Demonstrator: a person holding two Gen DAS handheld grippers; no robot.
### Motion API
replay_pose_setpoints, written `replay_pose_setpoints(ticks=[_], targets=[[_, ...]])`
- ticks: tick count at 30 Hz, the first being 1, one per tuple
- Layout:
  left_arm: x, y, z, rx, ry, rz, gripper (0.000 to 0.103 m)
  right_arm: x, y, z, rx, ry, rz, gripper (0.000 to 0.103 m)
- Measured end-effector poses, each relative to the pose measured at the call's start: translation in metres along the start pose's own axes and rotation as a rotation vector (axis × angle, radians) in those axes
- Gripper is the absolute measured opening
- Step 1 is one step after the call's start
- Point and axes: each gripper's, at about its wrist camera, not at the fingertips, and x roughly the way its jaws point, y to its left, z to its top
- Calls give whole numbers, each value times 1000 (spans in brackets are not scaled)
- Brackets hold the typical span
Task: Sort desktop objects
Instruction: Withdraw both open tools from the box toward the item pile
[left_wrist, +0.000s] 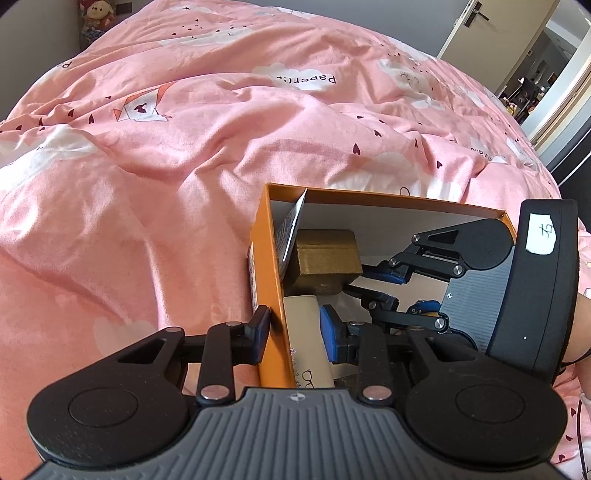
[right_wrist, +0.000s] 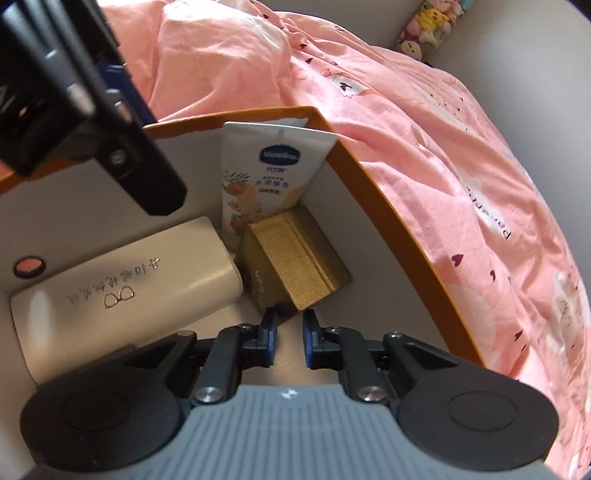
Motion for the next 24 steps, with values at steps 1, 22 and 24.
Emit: replay_pose_setpoints(ticks=[1, 22, 24], targets=[[0, 0, 0, 0, -1, 1, 34, -1, -4, -1, 34, 3, 42, 16], [-41, -23, -16, 58, -84, 75, 34, -60, -4, -13, 176, -39, 17, 21], [-51, -30, -22, 75, -104, 83, 34, -79, 0, -17, 188, -72, -10, 24]])
